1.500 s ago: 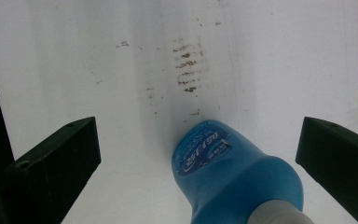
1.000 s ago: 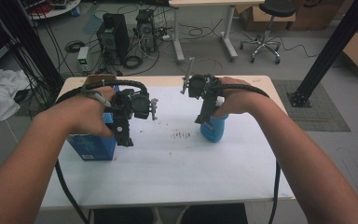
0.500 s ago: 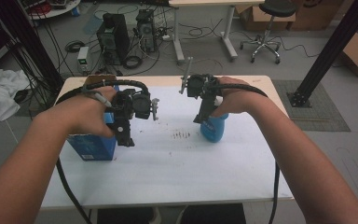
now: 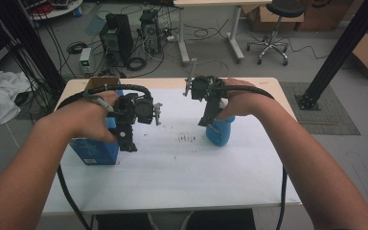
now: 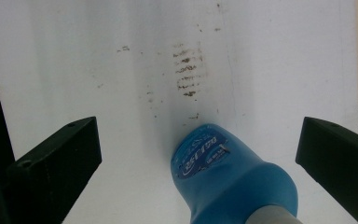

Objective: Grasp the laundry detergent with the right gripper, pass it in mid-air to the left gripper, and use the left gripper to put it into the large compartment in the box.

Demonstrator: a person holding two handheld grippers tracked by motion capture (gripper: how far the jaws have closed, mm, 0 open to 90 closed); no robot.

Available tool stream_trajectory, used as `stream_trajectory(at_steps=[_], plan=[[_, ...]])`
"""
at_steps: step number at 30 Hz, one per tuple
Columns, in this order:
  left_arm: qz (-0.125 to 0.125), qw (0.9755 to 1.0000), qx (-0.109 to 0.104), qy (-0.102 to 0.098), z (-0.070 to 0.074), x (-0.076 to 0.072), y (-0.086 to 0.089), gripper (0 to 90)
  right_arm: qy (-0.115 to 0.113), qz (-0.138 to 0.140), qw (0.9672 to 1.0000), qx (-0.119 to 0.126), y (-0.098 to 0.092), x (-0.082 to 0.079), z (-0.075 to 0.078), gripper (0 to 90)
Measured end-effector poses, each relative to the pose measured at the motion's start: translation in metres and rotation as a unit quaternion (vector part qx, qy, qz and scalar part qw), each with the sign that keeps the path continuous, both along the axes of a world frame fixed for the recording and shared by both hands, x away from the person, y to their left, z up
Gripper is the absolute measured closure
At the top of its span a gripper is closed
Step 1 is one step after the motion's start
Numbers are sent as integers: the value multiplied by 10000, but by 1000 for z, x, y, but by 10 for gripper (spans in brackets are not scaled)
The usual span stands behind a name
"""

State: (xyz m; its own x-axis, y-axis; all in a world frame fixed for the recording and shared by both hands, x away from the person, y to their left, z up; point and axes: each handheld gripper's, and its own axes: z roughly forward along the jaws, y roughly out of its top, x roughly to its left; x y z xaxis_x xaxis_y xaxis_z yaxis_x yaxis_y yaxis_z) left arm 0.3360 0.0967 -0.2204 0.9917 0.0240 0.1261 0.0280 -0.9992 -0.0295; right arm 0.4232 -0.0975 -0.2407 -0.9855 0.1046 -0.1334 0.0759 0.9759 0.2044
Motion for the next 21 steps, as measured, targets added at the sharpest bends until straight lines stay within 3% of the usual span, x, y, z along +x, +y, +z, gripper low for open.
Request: stream_trajectory(at_steps=[8,21], plan=[[-32,10000,14,-14,2,-1,0,1,-50,27,10000,57,-3,-5,8,0],[-22,10000,50,-78,8,-7,-1,1,-369,-163,9973,609,-35,-25,48,0]])
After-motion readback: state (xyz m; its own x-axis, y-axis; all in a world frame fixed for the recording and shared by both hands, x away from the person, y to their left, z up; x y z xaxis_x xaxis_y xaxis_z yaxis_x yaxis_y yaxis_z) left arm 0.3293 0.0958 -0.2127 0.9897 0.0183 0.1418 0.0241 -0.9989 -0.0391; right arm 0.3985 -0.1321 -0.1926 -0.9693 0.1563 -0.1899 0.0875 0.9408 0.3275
